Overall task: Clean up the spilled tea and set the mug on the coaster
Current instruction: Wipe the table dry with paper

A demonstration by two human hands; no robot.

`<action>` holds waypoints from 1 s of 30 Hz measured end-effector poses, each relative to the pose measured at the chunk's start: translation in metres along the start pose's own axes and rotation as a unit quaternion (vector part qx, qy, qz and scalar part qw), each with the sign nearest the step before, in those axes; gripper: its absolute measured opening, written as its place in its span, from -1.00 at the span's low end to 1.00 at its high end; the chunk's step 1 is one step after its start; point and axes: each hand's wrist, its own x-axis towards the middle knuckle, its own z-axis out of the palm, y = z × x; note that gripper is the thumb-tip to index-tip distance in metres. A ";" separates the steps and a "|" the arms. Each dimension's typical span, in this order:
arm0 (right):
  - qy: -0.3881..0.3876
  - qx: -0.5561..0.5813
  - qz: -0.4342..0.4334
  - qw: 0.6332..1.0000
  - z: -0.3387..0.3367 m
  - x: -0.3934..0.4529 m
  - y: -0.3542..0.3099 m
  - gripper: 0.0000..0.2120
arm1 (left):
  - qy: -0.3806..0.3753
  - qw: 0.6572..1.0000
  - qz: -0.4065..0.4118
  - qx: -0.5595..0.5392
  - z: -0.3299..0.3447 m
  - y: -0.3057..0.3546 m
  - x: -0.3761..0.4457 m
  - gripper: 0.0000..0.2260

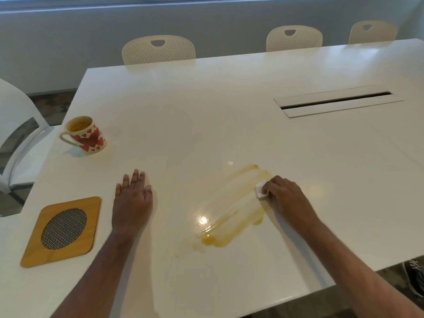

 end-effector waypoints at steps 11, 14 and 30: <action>-0.161 0.105 0.026 0.981 -0.003 -0.017 -0.029 -0.60 | 0.002 1.000 0.001 0.005 -0.001 0.001 0.001 -0.51; -0.198 0.095 0.009 0.976 -0.009 -0.012 -0.015 -0.58 | 0.003 1.000 0.002 0.001 -0.002 0.003 0.000 -0.52; -0.082 0.080 -0.174 0.978 0.023 -0.036 -0.090 -0.72 | 0.002 1.000 -0.006 -0.001 -0.003 0.003 0.000 -0.51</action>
